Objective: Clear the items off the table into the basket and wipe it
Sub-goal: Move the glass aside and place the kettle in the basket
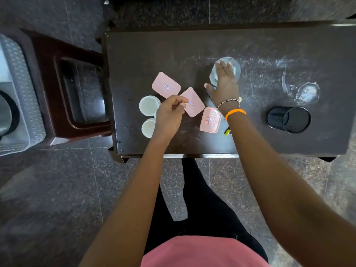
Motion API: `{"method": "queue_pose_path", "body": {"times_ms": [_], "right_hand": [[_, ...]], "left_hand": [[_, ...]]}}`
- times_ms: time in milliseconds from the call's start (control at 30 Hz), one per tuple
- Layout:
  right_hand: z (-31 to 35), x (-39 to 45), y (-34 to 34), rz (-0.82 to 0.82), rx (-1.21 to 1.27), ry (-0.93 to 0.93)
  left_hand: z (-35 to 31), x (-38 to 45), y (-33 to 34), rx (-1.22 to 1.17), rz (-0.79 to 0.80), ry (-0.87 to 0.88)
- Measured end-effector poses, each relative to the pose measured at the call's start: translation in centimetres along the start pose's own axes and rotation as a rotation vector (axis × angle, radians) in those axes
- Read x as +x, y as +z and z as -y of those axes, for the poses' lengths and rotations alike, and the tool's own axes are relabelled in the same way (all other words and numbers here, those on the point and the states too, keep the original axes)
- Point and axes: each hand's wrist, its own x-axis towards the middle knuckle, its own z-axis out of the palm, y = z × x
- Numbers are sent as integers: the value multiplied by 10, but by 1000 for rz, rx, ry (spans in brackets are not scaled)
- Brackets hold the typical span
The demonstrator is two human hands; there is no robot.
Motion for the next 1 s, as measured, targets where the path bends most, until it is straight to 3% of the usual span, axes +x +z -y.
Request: {"method": "queue_pose_path", "body": {"times_ms": [333,533,700,867,1000], "right_hand": [[146,-72,54,114,290,-300],[266,-97,112,203,266,-490],[363,-101,159,234,261,-625],[446,-76,211,218,-169,-817],[482,-40,253,298,-585,-791]], "left_hand": [[52,-41,-127,-283,-227,-8],[91,-51,-241,-454,-465,-62],[112,-46,-320,-554,-576,-84],[128,-29,-378,-571,-564,-123],[146,-14,-407,-530,-488,-161]]}}
